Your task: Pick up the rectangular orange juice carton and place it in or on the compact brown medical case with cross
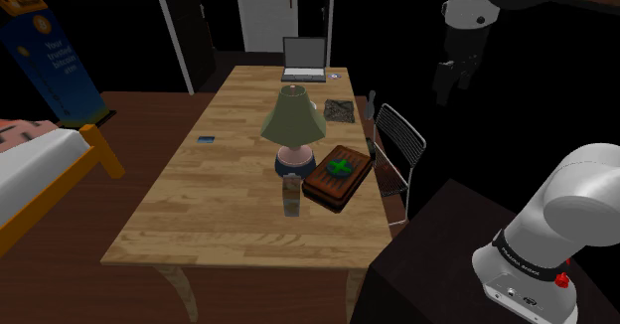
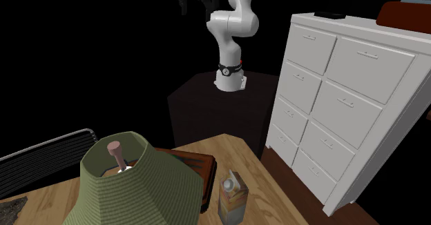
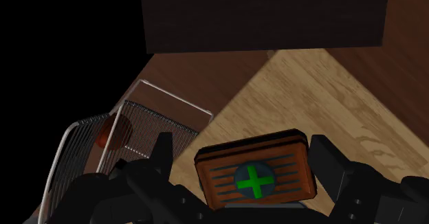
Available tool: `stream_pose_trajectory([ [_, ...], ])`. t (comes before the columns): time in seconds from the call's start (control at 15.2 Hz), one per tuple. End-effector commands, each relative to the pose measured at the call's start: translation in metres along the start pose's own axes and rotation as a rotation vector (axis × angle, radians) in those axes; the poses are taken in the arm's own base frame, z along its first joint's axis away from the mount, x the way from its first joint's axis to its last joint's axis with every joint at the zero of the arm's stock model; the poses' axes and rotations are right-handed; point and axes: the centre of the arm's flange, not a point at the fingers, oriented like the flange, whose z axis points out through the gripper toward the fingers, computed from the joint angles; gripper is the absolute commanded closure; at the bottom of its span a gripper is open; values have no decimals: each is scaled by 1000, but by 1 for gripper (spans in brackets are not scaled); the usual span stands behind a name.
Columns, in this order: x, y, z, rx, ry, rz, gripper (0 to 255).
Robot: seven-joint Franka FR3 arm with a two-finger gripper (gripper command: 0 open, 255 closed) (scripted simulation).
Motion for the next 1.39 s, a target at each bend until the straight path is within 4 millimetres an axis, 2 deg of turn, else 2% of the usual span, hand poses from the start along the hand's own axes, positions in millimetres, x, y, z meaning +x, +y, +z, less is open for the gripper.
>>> stream_pose_trajectory([
  [0.0, 0, 0, 0, 0, 0, 0, 0],
  [0.66, 77, -78, 68, 74, -57, 168, 0],
  [1.32, 162, -148, 134, 148, -114, 337, 0],
])
